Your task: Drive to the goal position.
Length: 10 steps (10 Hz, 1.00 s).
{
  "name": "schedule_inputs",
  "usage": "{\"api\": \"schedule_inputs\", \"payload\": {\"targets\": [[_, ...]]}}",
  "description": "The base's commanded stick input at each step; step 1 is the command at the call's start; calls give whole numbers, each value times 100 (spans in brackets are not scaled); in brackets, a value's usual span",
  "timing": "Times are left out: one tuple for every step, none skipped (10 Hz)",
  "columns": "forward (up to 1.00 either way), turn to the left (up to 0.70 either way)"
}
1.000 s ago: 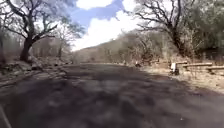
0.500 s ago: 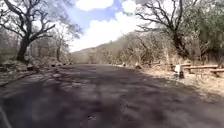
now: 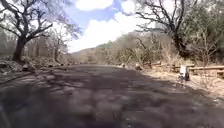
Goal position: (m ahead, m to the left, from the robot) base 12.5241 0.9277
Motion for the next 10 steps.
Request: {"api": "schedule_inputs", "payload": {"targets": [[70, 0], [70, 0], [70, 0], [70, 0], [70, 0], [70, 0], [70, 0], [70, 0], [70, 0], [70, 0]]}}
